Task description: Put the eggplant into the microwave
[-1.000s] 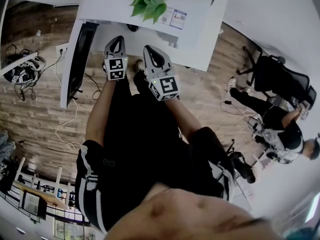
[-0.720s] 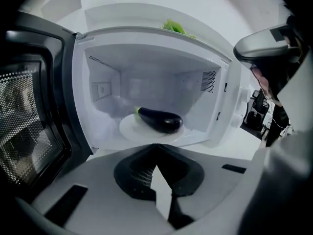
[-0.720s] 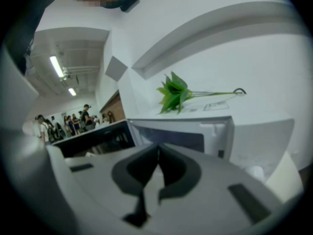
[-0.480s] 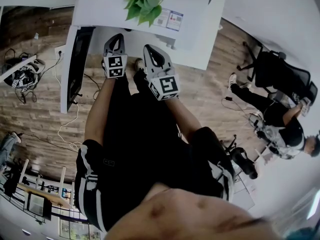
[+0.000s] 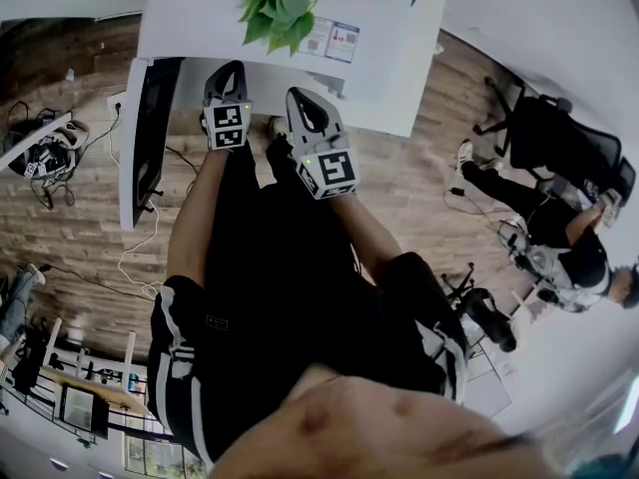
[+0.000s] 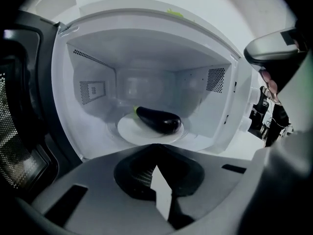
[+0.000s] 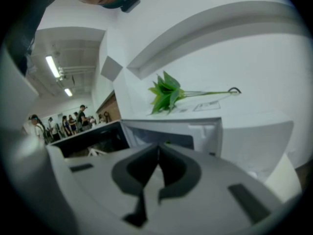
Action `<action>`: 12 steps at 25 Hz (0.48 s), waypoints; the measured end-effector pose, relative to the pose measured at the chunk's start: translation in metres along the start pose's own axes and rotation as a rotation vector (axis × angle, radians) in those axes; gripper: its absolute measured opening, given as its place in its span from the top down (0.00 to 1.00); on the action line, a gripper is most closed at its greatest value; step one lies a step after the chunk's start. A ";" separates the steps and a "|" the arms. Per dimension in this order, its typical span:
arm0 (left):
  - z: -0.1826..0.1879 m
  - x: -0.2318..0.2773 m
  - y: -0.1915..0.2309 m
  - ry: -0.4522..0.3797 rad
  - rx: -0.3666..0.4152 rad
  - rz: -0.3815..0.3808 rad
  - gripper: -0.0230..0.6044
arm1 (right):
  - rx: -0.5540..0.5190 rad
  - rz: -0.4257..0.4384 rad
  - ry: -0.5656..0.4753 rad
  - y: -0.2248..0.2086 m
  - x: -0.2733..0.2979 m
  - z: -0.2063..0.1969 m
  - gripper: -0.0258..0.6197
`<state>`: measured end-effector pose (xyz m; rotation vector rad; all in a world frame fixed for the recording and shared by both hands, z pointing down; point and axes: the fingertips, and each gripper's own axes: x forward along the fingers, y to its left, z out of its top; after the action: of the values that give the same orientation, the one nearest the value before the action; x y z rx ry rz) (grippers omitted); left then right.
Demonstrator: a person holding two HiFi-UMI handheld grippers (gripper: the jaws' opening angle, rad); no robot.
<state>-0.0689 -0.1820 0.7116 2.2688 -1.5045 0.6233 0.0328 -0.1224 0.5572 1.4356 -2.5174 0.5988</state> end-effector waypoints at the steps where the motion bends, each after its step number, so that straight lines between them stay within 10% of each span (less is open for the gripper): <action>1: 0.001 0.001 0.000 0.000 0.001 -0.001 0.91 | 0.001 -0.002 -0.001 -0.001 0.000 0.000 0.91; 12: 0.010 0.016 0.000 0.005 0.001 -0.015 0.91 | 0.014 -0.019 0.001 -0.007 0.001 -0.001 0.91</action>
<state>-0.0614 -0.1993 0.7120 2.2755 -1.4835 0.6257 0.0380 -0.1261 0.5605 1.4627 -2.5006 0.6153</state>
